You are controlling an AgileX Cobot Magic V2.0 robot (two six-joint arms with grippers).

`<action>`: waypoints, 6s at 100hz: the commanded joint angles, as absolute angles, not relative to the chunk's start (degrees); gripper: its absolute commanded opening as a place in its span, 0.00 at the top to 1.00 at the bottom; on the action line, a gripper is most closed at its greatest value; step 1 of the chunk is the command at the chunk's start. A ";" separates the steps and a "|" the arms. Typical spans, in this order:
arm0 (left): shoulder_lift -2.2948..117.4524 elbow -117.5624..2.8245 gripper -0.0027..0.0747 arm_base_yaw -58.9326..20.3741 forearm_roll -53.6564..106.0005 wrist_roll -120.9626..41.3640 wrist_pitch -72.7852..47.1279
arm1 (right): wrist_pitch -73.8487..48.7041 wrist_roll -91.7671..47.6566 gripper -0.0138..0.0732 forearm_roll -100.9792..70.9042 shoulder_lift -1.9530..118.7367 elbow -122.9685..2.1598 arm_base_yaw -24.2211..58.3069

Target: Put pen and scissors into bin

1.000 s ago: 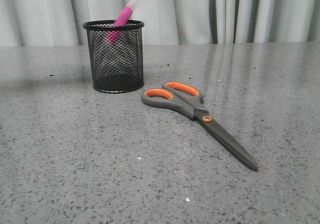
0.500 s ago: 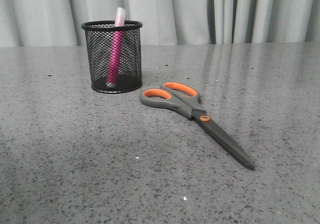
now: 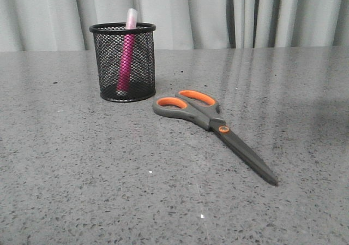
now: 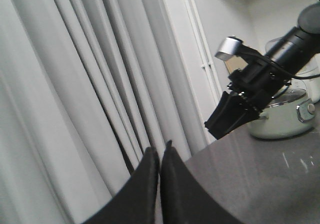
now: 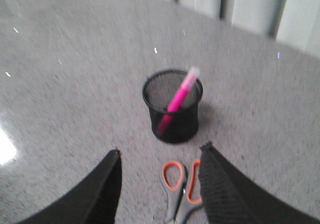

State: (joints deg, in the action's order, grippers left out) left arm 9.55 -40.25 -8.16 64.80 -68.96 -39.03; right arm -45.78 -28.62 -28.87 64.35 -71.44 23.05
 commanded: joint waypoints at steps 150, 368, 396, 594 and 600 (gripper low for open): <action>10.95 -34.42 0.99 -16.96 64.48 -67.66 -36.29 | -51.18 12.65 0.43 2.00 99.09 -75.40 37.50; 10.95 -34.62 0.99 -16.96 68.31 -67.66 -42.48 | 35.68 7.13 0.92 9.36 100.73 -68.76 36.36; 10.95 -34.62 0.99 -16.96 68.31 -67.66 -42.85 | 30.99 7.13 0.92 9.27 101.04 -68.40 36.36; 10.95 -17.91 0.99 -16.85 82.46 -67.53 -8.63 | -7.54 7.54 0.92 24.50 10.85 -25.78 36.35; 10.95 -17.91 0.99 -16.85 82.46 -67.53 -8.63 | -10.36 7.66 0.92 24.50 9.01 -25.78 36.35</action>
